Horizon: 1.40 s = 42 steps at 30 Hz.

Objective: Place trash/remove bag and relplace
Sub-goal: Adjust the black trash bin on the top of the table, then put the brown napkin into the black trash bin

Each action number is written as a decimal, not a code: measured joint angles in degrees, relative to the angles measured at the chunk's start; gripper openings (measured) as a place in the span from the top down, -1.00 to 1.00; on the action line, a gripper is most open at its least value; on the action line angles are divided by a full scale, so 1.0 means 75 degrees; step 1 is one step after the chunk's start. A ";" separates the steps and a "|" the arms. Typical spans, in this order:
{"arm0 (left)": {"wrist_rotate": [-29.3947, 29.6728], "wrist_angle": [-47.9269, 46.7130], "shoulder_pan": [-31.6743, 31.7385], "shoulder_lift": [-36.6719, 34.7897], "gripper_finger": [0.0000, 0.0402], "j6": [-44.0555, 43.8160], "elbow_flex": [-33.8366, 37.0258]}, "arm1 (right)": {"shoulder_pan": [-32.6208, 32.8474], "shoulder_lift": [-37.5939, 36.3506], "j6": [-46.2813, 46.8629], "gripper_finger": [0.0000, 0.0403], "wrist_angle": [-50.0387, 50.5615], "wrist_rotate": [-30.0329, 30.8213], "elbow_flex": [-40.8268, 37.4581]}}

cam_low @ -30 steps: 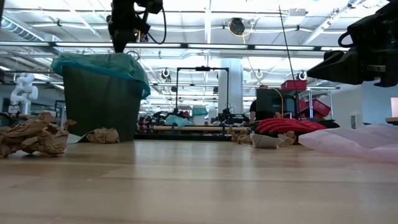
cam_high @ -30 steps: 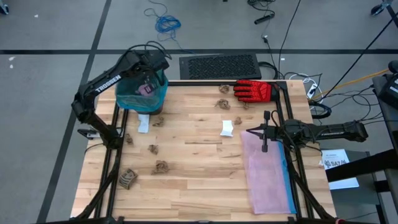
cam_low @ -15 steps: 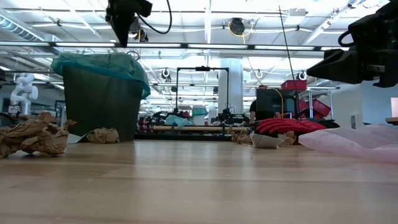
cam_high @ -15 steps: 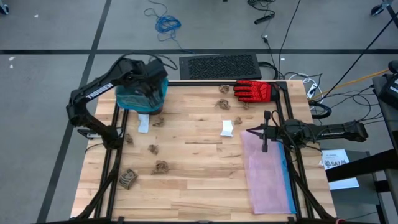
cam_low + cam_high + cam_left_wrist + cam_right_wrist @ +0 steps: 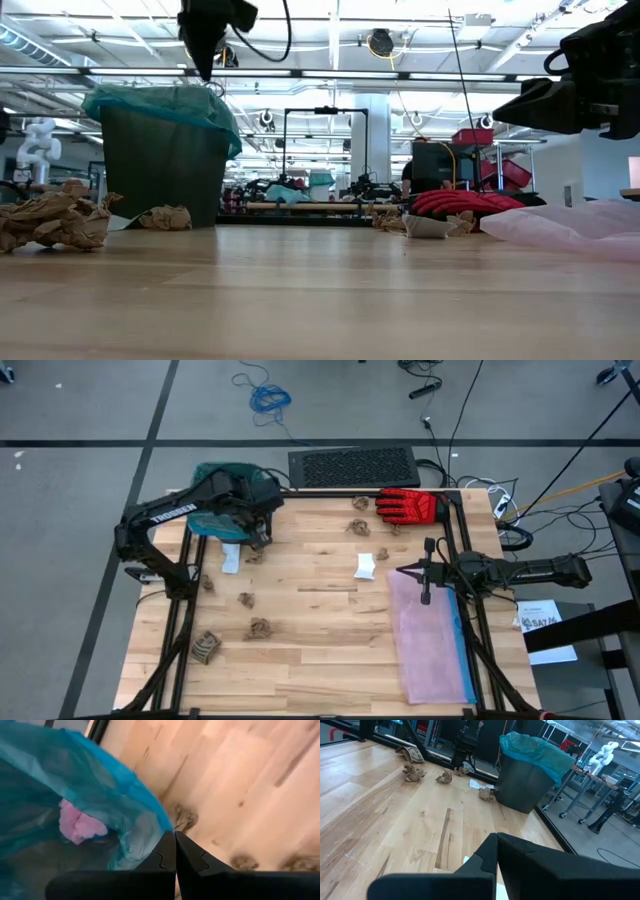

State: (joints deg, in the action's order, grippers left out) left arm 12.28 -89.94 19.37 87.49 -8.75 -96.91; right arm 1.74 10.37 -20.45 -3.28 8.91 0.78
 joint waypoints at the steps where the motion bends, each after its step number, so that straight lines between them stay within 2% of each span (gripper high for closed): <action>1: 0.0018 -0.0006 0.0017 0.0005 1.00 -0.0001 0.0153 | -0.0001 -0.0003 0.0004 1.00 -0.0001 0.0000 0.0003; 4: 0.0142 -0.0011 0.0069 0.0008 1.00 0.0000 0.0553 | -0.0003 -0.0003 0.0006 1.00 0.0001 0.0000 0.0003; 11: 0.1247 -0.0010 0.0296 0.0008 1.00 0.0003 0.0990 | -0.0002 0.0000 0.0023 1.00 0.0004 0.0000 0.0003; 24: 0.1393 0.0092 0.0838 0.0008 1.00 0.0009 0.1153 | -0.0002 -0.0002 0.0031 1.00 0.0003 0.0000 0.0003; 29: 0.0977 0.0087 0.0351 0.0005 1.00 -0.0334 0.0924 | -0.0003 0.0000 -0.0010 1.00 0.0004 0.0000 0.0003; 36: 0.0019 0.0157 -0.0688 0.0005 1.00 -0.0137 0.0883 | -0.0002 0.0000 -0.0023 1.00 0.0004 0.0000 0.0003; 42: -0.0013 0.1516 -0.1286 0.0040 1.00 -0.0313 0.1900 | -0.0001 -0.0003 -0.0026 1.00 0.0005 0.0003 0.0000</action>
State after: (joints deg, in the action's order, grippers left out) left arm 12.18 -78.57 9.72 87.79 -11.10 -82.66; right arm 1.73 10.35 -20.64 -3.24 8.93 0.78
